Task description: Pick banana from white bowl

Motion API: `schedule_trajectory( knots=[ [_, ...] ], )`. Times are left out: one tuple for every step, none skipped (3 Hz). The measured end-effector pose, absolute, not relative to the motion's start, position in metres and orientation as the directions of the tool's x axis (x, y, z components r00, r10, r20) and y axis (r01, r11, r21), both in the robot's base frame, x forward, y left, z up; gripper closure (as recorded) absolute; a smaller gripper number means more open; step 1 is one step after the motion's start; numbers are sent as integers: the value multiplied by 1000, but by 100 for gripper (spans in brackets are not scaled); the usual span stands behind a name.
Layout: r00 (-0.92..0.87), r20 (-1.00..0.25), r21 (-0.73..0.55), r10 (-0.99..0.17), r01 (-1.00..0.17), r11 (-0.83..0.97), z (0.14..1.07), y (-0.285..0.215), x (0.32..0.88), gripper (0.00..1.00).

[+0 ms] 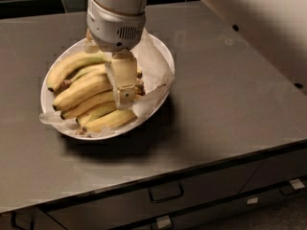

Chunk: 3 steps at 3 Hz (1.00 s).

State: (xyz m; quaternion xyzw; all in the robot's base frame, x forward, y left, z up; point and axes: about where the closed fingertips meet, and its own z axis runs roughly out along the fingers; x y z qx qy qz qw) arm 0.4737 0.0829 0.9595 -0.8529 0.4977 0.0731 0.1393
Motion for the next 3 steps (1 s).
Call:
schedule_trajectory(
  knots=[
    [494, -272, -148, -826, -870, -471, 951, 94, 476, 25],
    [499, -280, -132, -820, -866, -482, 944, 105, 477, 26],
    [509, -283, -120, -813, -860, -496, 940, 114, 478, 30]
  ],
)
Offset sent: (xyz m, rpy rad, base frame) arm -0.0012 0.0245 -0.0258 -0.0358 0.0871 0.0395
